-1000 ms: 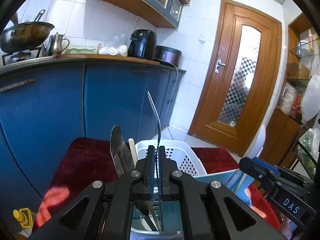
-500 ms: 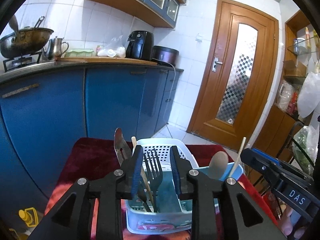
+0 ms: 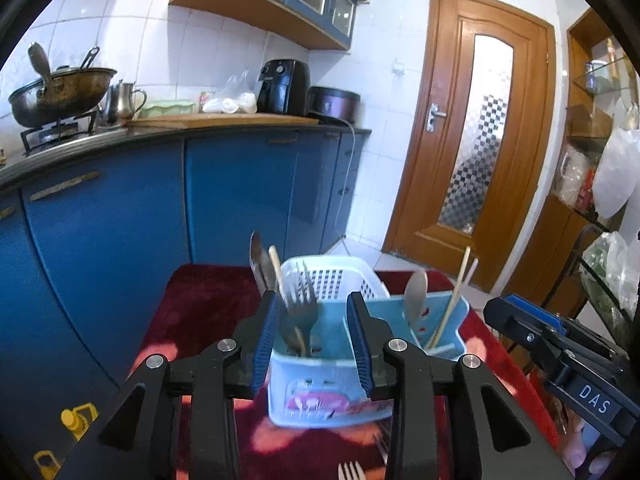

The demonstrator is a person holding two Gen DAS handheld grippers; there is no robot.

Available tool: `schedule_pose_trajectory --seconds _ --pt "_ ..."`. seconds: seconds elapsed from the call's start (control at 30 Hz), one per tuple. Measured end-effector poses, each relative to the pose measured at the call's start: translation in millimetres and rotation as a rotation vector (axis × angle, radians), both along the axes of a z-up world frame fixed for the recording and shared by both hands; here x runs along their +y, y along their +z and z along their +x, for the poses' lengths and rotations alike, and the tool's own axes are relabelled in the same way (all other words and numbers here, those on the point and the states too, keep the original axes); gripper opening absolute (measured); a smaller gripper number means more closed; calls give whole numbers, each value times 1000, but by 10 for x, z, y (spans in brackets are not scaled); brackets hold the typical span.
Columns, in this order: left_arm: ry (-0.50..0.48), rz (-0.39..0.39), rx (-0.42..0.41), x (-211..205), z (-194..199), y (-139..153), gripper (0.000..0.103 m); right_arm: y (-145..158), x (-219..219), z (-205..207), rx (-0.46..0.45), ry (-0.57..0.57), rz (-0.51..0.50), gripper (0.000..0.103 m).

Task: Organize utensils
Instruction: 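Move both tools back down to the remaining forks on the blanket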

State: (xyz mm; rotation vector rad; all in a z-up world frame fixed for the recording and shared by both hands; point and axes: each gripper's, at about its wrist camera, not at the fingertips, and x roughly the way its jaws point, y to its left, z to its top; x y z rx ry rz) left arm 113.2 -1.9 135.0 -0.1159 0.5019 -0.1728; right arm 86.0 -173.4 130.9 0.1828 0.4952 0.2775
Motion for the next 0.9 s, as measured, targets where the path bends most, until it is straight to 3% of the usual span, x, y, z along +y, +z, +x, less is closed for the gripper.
schedule_pose_trajectory --seconds 0.27,0.9 --pt "4 16 100 43 -150 -132 36 -145 -14 -165 59 14 -2 36" --pt "2 53 223 58 -581 -337 36 -529 -44 -538 232 34 7 36"
